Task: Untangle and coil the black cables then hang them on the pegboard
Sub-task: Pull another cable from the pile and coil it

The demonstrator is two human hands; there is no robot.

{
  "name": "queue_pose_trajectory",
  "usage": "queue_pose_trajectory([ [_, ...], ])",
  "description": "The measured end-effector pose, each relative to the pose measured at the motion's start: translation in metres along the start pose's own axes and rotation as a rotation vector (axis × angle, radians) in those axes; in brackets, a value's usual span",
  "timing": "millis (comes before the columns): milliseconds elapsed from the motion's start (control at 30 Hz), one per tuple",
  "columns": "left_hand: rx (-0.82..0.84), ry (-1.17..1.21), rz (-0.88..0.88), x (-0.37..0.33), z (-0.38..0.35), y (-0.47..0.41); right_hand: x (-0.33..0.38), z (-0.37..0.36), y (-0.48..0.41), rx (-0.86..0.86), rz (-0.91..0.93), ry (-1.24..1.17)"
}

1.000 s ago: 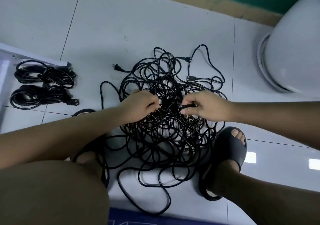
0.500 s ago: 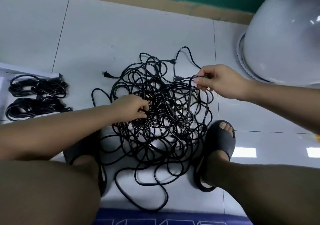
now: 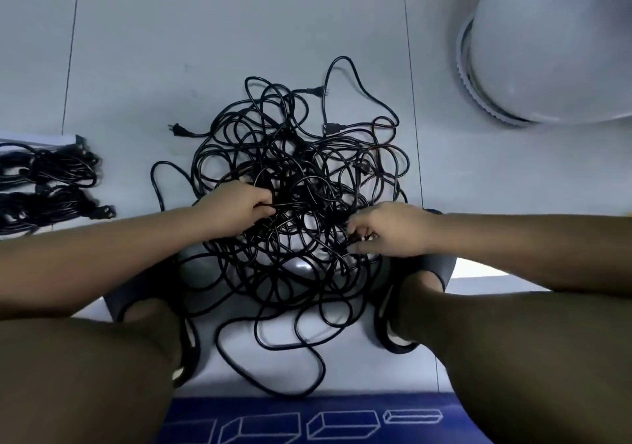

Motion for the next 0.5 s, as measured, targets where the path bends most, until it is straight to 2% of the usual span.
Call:
queue_pose_trajectory([
  [100,0.011,0.018,0.018,-0.002,-0.004,0.000,-0.013,-0.031,-0.010,0.117,-0.093,0.208],
  [200,-0.014,0.044,0.007,-0.010,0.003,0.003,-0.020,-0.028,-0.015,0.131,-0.024,0.212],
  [367,-0.174,0.153,0.030,-0.016,0.039,0.010,-0.040,0.033,-0.015,-0.263,0.029,-0.104],
  [433,-0.269,0.165,0.066,-0.011,0.053,0.011,-0.053,0.056,-0.014,-0.422,0.017,-0.120],
  [500,-0.306,0.161,0.086,-0.003,0.056,0.011,-0.062,0.063,-0.014,-0.512,-0.036,-0.062],
])
Point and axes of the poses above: each hand's wrist, its own y-axis away from the middle knuckle, its own z-axis out of the back of the hand, x = y × z, the point moved 8 cm from there along -y, towards the middle knuckle, and after that the axes turned 9 degrees about x, right-handed, at the moved point
